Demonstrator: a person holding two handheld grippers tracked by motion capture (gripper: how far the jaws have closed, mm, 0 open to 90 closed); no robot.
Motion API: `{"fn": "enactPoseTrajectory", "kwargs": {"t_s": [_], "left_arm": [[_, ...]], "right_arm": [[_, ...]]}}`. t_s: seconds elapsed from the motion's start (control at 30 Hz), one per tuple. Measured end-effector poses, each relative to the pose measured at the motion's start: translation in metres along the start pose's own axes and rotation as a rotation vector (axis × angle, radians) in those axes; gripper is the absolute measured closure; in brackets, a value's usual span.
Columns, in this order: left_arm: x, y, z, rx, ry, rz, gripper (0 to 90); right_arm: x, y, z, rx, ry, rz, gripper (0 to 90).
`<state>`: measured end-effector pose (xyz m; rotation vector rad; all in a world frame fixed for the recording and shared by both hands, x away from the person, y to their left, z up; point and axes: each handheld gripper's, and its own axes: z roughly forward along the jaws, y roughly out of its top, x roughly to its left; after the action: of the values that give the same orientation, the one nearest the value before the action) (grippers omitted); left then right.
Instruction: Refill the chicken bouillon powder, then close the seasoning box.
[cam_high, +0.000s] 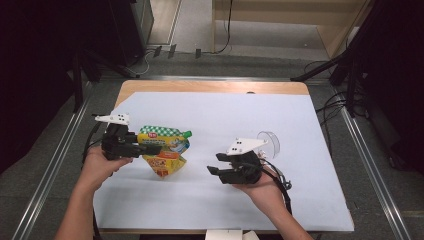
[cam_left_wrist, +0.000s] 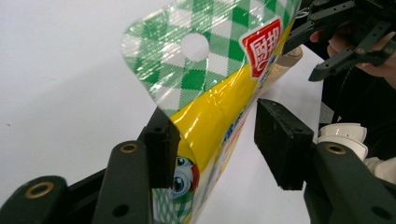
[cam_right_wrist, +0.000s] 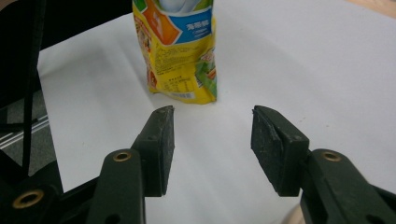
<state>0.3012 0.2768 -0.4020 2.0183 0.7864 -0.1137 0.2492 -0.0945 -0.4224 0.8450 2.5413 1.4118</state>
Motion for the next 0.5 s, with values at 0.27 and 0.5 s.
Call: {"fn": "enactPoseTrajectory", "kwargs": {"t_s": [0.27,0.5], "left_arm": [[0.003,-0.003,-0.019,-0.014,0.023,0.001,46.6],[0.008,-0.009,-0.031,-0.008,0.05,-0.018,46.4]], "right_arm": [[-0.01,0.003,-0.01,-0.009,-0.013,0.022,51.6],[-0.015,0.009,-0.017,-0.004,-0.02,0.016,52.3]]}}
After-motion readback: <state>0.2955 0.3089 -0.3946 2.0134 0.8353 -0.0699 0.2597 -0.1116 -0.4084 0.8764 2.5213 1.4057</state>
